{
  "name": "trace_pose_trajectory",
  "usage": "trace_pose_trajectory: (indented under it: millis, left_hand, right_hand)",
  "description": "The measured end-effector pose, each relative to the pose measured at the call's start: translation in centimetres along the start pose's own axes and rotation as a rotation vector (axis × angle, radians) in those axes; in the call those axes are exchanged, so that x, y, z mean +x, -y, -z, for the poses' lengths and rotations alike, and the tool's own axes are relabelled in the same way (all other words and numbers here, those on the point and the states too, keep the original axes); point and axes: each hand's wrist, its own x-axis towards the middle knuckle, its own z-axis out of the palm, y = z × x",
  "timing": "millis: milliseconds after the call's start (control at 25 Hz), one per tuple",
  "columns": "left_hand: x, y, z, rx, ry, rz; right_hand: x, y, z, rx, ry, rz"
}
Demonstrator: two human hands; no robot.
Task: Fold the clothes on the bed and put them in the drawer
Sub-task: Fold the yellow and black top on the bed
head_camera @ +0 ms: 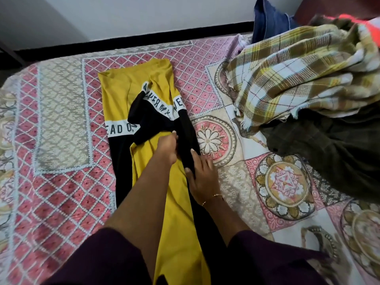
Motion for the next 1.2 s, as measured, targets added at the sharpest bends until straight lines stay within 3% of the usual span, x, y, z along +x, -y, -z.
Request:
trace_pose_trajectory:
  millis: [120,280,400,640,960,1080,1200]
  left_hand:
    - [0.2,-0.5,-0.8,0.066,-0.035,0.001]
    - [1.2,-1.7,1.4,0.202,-0.457,-0.245]
    - [1.2,-1.8,2.9,0.360,-0.580,-0.258]
    - [1.3,-1.5,3.1,0.704,-0.474,-0.369]
    - [-1.9,2.0,3.6,0.549,-0.365,-0.467]
    - [-4.4,5.5,4.4,0.551,-0.345,-0.418]
    - [-7.8,9.5,5.0,0.510,-0.263,-0.340]
  right_hand:
    - [-0.7,0.0,-0.1,-0.078,0.032,-0.001]
    - [-0.2,-0.6,0.1,-0.205,0.123,-0.003]
    - [-0.3,-1.5,0.1,-0.302,0.167,0.069]
    - [1.3,-0.5,-0.5,-0.334,0.172,0.030]
    - [-0.4,-0.3,-0.4,-0.391,0.361,-0.025]
    - [-3.3,-0.5,0.6,-0.400,0.427,-0.024]
    - [-7.3,-0.8,2.4,-0.415,0.393,-0.001]
